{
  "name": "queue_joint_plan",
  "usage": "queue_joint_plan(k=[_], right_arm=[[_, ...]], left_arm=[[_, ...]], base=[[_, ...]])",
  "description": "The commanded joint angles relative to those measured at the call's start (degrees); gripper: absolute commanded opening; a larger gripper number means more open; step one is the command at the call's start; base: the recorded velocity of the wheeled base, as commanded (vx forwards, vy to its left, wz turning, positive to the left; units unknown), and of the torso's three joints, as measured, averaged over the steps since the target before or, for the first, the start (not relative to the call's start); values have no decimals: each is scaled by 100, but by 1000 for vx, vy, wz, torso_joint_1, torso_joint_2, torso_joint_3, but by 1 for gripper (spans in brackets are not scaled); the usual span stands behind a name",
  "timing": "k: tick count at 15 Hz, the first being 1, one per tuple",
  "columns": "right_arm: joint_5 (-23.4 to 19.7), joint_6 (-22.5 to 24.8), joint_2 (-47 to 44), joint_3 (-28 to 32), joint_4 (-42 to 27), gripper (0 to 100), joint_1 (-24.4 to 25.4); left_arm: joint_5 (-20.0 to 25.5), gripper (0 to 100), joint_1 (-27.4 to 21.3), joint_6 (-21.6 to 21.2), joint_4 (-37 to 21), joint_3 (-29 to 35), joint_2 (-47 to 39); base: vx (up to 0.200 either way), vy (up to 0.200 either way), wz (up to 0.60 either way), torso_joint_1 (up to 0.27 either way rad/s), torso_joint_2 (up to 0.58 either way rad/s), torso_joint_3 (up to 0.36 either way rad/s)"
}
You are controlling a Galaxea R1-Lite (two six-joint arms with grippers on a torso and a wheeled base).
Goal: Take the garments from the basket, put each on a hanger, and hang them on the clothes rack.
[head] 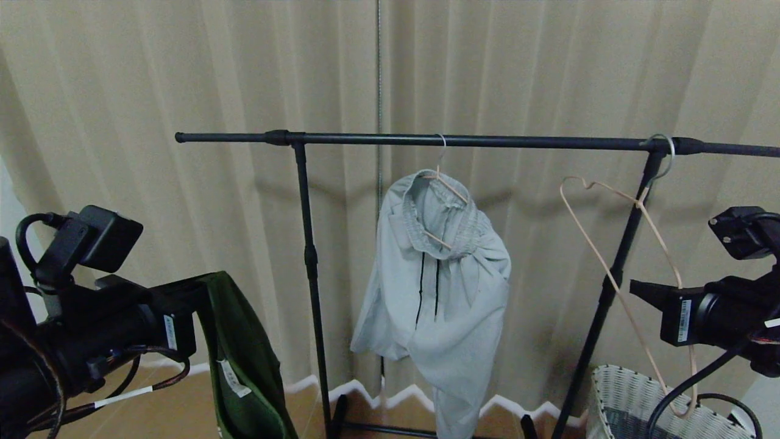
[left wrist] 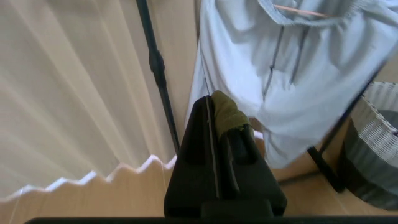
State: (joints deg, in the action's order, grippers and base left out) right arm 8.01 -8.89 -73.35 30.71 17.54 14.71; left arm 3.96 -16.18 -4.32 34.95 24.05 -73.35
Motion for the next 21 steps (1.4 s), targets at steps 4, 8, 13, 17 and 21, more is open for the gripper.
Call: queue_joint_plan(k=[4,8,13,17,21], right_arm=[[-1,10,5,-21,-14,0,49],[8,45,286,-408,-14,0,278],[-1,1,436,-355,171,0,726],[-423,10,383,-417,1234,0,1455],[-1689,27,49,-390,1234,0,1578]], left_arm=[[-1,0,-26,-8,12,-23,23],[-1,0,-35,-272,12,-182,198],[17,0,-114,62,179,-111,225],[-53,0,-61,396,126,513,-144],[-967,0,-87,414,-577,1620,-821]], base=[[0,0,0,0,0,0],[0,0,0,0,0,0],[0,0,0,0,0,0],[0,0,0,0,0,0],[0,0,0,0,0,0]])
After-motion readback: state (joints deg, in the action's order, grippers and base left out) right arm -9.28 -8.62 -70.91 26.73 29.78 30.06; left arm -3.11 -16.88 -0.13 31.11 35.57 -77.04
